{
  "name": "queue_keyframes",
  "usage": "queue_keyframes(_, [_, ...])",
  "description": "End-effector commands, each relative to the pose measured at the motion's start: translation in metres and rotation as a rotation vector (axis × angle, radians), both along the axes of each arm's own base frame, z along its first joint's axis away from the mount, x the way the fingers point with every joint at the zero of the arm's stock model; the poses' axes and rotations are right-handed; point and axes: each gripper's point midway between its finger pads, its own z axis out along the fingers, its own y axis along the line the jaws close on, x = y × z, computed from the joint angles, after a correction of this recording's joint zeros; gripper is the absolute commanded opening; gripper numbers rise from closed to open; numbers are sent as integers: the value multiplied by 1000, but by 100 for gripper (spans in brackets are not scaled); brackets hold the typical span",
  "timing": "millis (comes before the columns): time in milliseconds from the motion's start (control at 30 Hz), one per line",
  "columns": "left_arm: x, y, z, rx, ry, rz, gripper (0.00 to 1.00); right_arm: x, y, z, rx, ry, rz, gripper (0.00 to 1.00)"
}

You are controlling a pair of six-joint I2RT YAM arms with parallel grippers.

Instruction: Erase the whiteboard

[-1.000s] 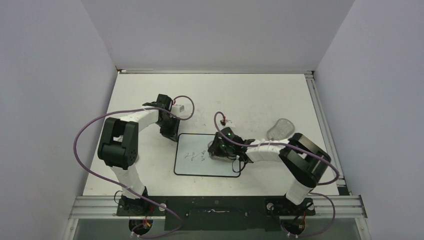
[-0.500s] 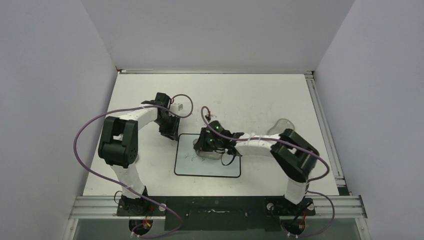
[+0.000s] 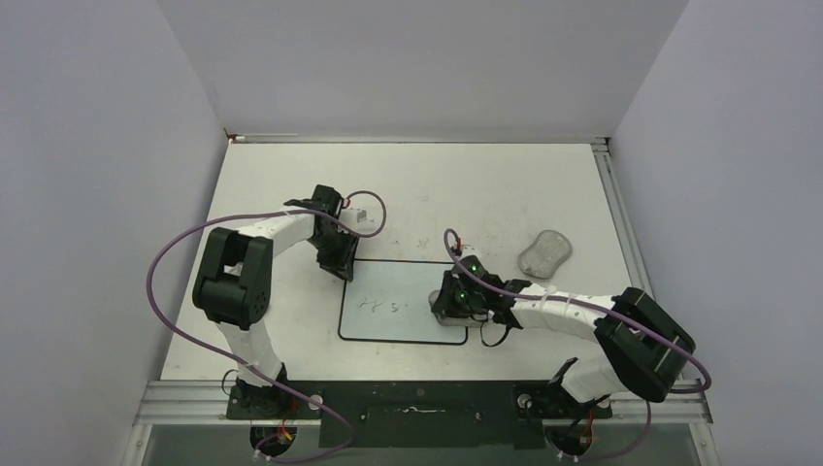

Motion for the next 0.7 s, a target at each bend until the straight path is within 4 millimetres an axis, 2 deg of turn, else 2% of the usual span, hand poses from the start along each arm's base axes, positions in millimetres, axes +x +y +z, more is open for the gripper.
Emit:
queue_keyframes(0, [4, 3, -17, 44, -2, -18, 22, -12, 2, -14, 0, 15, -1, 5])
queue_keyframes(100, [1, 6, -25, 66, 17, -22, 17, -16, 13, -21, 8, 17, 15, 5])
queue_keyframes(200, [-4, 7, -31, 70, 34, -21, 12, -13, 44, -23, 37, -1, 46, 5])
queue_keyframes(333, [-6, 8, -34, 87, 40, -22, 10, -6, 119, -17, 106, -31, 146, 5])
queue_keyframes(400, [-5, 9, -34, 102, 40, -23, 10, -7, 157, -22, 111, -29, 210, 5])
queue_keyframes(467, [-4, 10, -33, 113, 44, -22, 10, -10, 181, -26, 101, -17, 253, 5])
queue_keyframes(500, [-3, 11, -33, 117, 44, -22, 10, -10, 185, -28, 96, -14, 257, 5])
queue_keyframes(567, [-2, 12, -32, 119, 40, -26, 10, -9, 172, -29, 81, -12, 229, 5])
queue_keyframes(633, [-2, 11, -32, 115, 44, -37, 10, -10, 143, -28, 64, -7, 186, 5])
queue_keyframes(667, [-3, 11, -32, 114, 48, -43, 10, -15, 118, -31, 47, 2, 160, 5])
